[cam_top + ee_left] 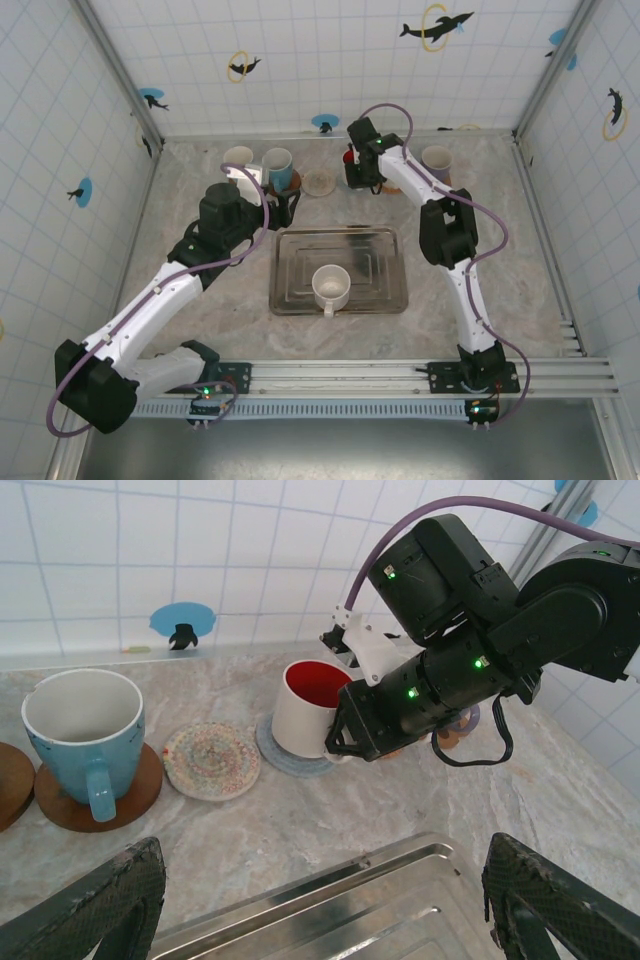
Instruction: Place the cup by the coaster
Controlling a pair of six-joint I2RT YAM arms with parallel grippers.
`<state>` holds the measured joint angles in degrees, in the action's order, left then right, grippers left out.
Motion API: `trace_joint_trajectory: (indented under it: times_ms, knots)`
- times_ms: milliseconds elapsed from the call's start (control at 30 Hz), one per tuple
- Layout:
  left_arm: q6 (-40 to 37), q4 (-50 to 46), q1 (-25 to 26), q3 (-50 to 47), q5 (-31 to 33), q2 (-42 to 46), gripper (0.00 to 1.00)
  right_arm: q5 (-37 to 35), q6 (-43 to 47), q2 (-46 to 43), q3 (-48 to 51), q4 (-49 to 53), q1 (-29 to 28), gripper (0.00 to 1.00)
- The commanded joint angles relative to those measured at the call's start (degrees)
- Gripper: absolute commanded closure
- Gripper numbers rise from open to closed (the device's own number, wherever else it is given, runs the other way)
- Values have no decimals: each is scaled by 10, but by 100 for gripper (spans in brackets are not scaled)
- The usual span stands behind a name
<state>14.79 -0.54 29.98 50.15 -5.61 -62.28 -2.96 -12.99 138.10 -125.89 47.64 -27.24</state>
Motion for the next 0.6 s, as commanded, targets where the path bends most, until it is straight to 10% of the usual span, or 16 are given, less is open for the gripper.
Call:
trace_joint_trajectory:
  times_ms: [0, 567]
  knots:
    - [-11, 10, 4, 11, -8, 0, 17, 0, 2, 13, -40, -18, 2, 100]
    - [-12, 8, 4, 10, -7, 2, 17, 3, -1, 21, -43, -18, 2, 100]
